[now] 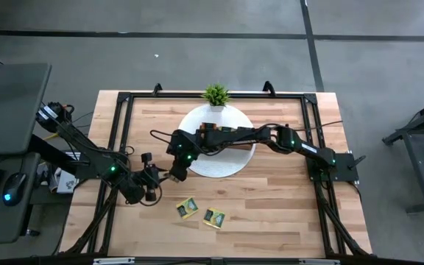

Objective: Pick & Place Tea
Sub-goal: Put the brown tea bag into the right section of the wooden organizer

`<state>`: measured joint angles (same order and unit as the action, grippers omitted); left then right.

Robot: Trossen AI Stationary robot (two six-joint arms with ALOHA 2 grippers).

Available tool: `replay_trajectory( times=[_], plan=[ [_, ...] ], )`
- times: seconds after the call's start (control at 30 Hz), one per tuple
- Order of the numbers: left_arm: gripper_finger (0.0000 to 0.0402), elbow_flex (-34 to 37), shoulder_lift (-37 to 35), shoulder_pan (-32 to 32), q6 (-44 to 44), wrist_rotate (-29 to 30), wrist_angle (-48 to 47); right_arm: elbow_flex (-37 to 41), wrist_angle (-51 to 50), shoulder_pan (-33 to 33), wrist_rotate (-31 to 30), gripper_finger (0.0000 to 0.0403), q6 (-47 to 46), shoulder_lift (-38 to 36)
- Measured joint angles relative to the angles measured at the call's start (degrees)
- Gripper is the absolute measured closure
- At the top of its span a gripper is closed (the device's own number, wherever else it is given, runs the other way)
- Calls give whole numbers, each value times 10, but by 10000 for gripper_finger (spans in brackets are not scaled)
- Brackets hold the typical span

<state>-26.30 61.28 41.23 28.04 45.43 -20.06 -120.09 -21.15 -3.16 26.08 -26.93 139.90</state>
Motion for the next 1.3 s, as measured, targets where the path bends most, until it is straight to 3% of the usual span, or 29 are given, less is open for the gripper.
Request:
replay_trajectory(
  times=[0.17,0.33,0.5,1.0,1.13,1.3],
  plan=[
    [197,0,0,0,55,6,-36,0,-32,0,-24,402,16,0],
    [147,0,0,0,220,6,-147,0,-98,-2,-47,403,51,-8],
    [139,0,0,0,308,12,-215,0,-172,-12,-78,403,96,-43],
    [138,0,0,0,333,12,-216,7,-487,-58,-257,402,216,-237],
    [138,0,0,0,334,12,-214,96,-466,-73,-268,402,202,-329],
    [138,0,0,0,340,15,-212,318,-313,-93,-271,402,157,-493]
  ],
)
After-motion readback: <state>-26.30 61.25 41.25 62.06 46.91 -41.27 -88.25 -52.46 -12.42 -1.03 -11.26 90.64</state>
